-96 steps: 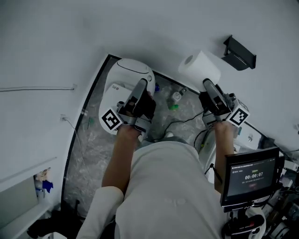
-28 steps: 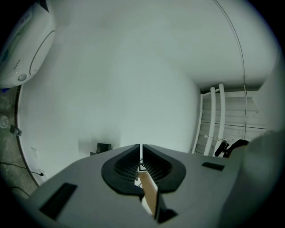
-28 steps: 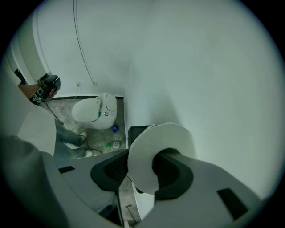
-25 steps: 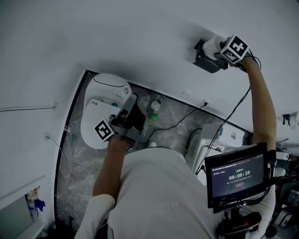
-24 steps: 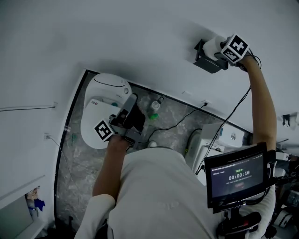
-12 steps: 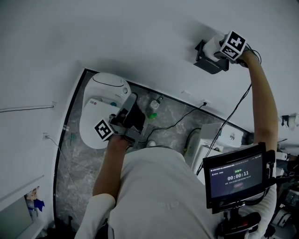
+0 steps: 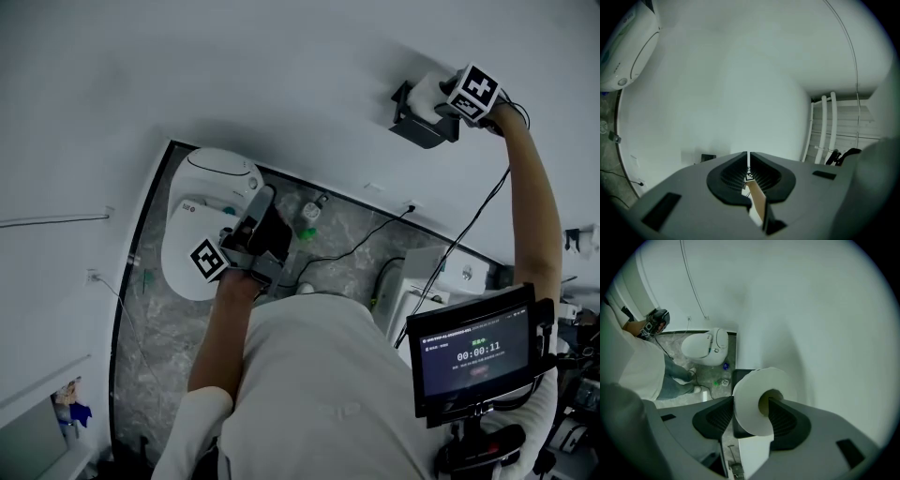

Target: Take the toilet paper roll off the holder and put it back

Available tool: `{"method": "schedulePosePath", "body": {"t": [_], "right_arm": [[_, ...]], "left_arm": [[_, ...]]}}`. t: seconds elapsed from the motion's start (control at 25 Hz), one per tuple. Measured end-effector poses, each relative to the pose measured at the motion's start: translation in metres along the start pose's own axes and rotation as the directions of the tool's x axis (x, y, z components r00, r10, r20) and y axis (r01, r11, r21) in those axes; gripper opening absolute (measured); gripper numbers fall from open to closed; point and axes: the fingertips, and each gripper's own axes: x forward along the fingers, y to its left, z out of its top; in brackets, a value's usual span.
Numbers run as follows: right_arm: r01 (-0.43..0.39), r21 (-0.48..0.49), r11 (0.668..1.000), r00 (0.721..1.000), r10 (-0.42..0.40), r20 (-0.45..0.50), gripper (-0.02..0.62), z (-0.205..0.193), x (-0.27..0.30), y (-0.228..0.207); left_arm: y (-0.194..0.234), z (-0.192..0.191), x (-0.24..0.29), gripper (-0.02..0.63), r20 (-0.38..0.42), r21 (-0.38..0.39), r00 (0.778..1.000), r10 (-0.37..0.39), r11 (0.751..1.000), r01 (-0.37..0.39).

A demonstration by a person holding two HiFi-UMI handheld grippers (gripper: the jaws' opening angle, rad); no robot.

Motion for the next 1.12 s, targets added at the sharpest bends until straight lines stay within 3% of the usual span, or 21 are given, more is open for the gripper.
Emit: {"method": "schedulePosePath", "body": {"t": [0.52, 0.96, 1.04, 1.12], "right_arm": [[0.089, 0.018, 0.996, 0.995, -0.09, 0.048, 0.282, -0.006, -0.012, -0.021], [0.097, 0.022, 0.995, 0.993, -0.099, 0.072, 0.282, -0.005, -0.031, -0.02], [0.1, 0.034, 0.994, 0.989, -0.103, 0.105, 0.282, -0.001, -0.038, -0.022], [0.093, 0.071, 0.993, 0.974, -0.105, 0.2, 0.282, 0.012, -0.053, -0.021]], "left_arm": [[0.003, -0.003, -0.004, 0.006, 0.003, 0.003, 1.0, 0.008, 1.0, -0.008], [-0.007, -0.001, -0.016, 0.006, 0.011, 0.014, 1.0, 0.008, 1.0, -0.008], [-0.007, -0.002, -0.016, 0.006, 0.01, 0.013, 1.0, 0.007, 1.0, -0.008], [-0.008, -0.002, -0.015, 0.006, 0.007, 0.015, 1.0, 0.003, 1.0, -0.004]]}}
